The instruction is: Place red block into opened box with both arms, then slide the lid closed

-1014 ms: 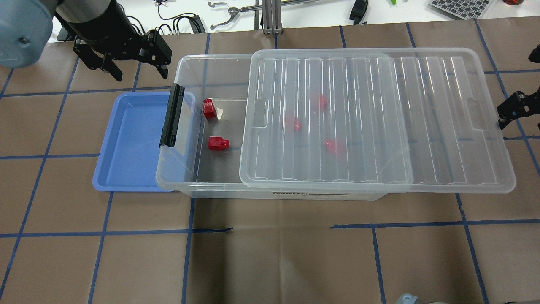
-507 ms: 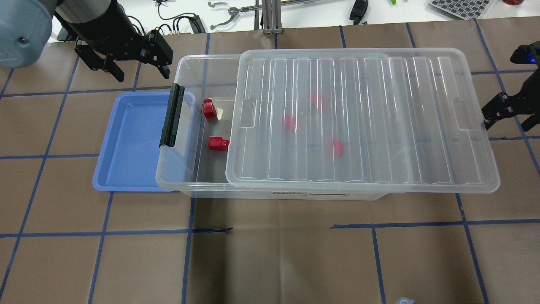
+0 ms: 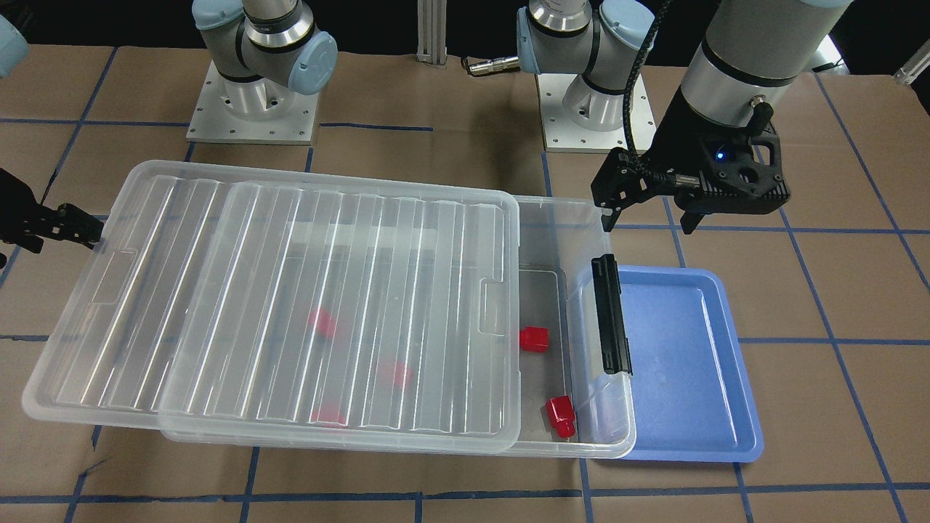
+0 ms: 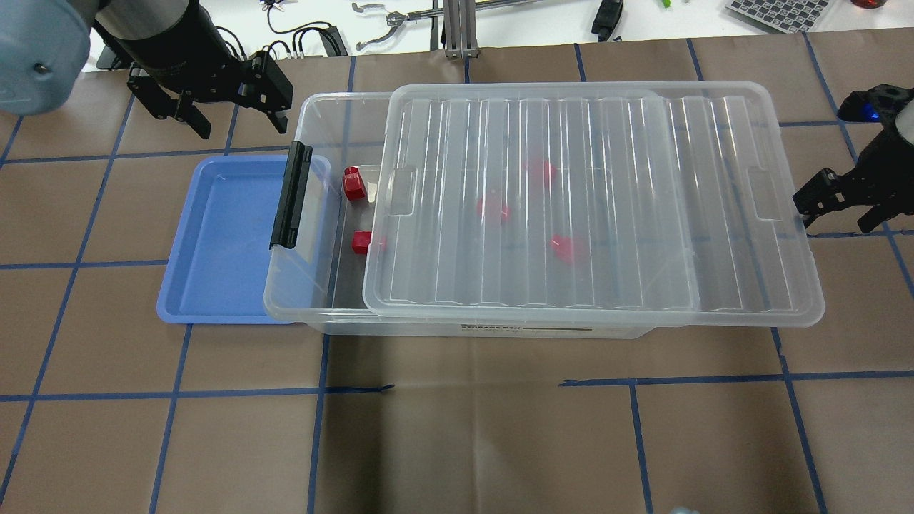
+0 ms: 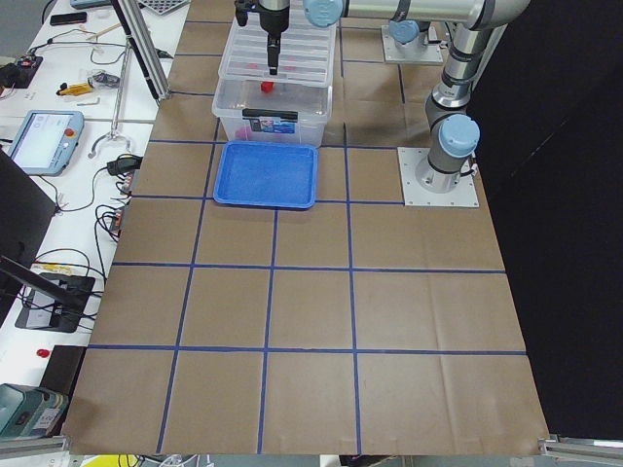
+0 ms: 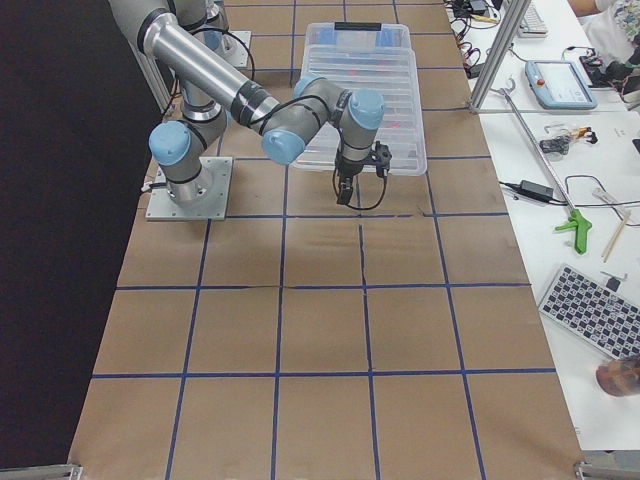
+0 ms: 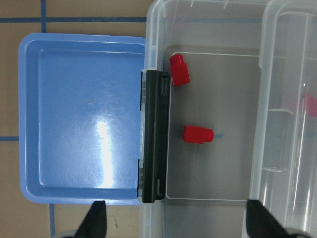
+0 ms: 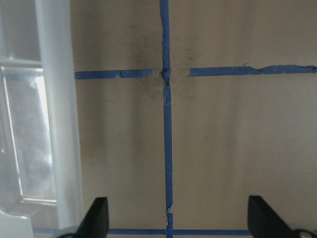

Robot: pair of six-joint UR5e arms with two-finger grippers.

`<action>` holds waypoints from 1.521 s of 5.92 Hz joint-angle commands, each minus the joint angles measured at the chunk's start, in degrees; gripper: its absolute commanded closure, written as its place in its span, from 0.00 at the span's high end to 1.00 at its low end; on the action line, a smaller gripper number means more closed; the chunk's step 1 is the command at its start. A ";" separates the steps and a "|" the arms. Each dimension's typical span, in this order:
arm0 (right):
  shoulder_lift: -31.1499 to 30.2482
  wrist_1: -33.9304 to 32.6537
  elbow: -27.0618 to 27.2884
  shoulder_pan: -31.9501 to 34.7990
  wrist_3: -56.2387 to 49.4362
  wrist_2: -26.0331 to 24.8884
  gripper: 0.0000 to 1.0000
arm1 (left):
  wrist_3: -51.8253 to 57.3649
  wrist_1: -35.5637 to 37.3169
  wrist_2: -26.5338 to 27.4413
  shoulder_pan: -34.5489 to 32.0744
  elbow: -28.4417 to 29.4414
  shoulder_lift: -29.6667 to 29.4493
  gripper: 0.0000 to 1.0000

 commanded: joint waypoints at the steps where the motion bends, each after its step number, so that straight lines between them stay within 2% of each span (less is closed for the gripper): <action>1: -0.04 -0.09 0.07 2.02 0.03 0.22 1.00 | 0.01 0.11 0.00 0.02 0.00 -0.01 0.98; 4: -1.80 1.39 0.42 3.70 0.29 2.58 0.99 | 0.01 -0.07 0.00 0.02 0.00 -0.01 0.98; 9: -1.80 1.40 1.39 7.57 0.38 2.94 0.99 | 0.01 -0.16 0.00 0.02 0.00 -0.01 0.98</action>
